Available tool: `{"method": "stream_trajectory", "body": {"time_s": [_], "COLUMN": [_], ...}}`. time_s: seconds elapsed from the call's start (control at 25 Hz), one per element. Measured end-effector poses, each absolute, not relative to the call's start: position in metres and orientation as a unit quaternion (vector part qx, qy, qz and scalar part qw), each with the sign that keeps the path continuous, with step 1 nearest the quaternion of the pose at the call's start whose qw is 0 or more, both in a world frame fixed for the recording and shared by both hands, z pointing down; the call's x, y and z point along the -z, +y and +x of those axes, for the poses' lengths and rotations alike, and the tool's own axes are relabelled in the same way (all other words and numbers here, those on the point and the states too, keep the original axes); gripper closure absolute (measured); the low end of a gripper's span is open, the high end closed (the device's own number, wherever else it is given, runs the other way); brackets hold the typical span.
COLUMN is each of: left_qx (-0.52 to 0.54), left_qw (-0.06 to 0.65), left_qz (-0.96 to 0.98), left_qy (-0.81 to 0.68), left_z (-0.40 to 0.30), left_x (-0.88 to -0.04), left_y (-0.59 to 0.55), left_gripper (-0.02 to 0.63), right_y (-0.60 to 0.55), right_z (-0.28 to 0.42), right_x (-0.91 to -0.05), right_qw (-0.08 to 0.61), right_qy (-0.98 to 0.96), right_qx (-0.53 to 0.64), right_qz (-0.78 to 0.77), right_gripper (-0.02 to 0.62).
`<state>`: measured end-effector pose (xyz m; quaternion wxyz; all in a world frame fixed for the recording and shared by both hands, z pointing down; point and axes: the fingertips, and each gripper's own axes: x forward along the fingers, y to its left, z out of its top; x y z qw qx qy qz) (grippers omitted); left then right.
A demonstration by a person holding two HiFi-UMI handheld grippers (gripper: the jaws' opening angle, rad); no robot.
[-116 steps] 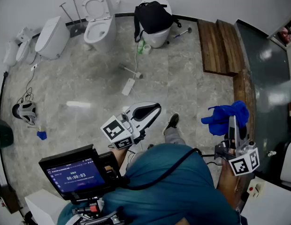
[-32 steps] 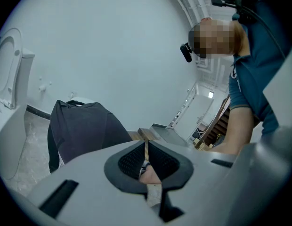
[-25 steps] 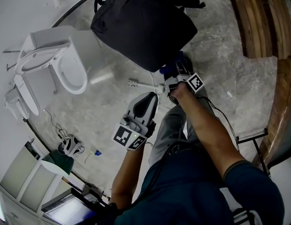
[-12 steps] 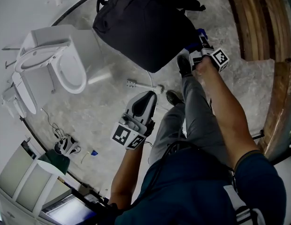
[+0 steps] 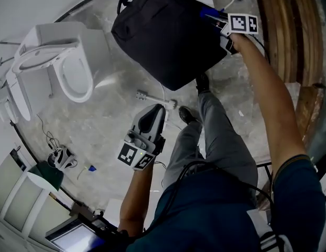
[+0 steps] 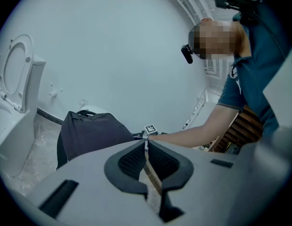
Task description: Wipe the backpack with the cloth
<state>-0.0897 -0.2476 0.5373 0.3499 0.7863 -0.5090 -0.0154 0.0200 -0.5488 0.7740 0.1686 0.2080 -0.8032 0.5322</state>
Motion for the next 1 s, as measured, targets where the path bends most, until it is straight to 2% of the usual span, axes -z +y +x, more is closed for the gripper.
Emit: {"method": "stream_trajectory", "body": {"time_s": [0.08,0.16,0.4,0.52,0.76,0.88,1.0], "left_qx": [0.013,0.015,0.03,0.031,0.026,0.027,0.033], "left_qw": [0.352,0.352,0.354,0.359,0.361,0.361,0.361], "left_qz": [0.783,0.782,0.78,0.777,0.779,0.778,0.774], "left_qy": [-0.513,-0.515,-0.515,-0.516,-0.513,-0.514,-0.52], "left_z": [-0.093,-0.093,-0.096,-0.099,-0.096,-0.096,-0.098], "left_x": [-0.54,-0.537,-0.532,-0.535,-0.541,-0.542,-0.538], "left_y": [-0.25,-0.254,-0.262,-0.263,-0.266,-0.266,-0.267], "left_gripper": [0.578,0.578,0.578,0.578,0.578,0.578,0.578], "right_y": [-0.565,-0.566,-0.491,-0.477,-0.55,-0.576,-0.57], "right_z": [-0.011,-0.012,0.084,0.099,0.011,-0.02,-0.016], "right_x": [-0.761,-0.759,-0.792,-0.795,-0.766,-0.752,-0.748], "right_qw": [0.167,0.152,0.186,0.178,0.172,0.15,0.133], "right_qy": [-0.816,-0.811,-0.76,-0.758,-0.84,-0.84,-0.824], "right_qx": [-0.516,-0.528,-0.582,-0.58,-0.475,-0.486,-0.52], "right_qz": [0.201,0.202,0.223,0.241,0.201,0.186,0.181], "right_gripper": [0.545,0.545,0.545,0.545,0.545,0.545,0.545]}}
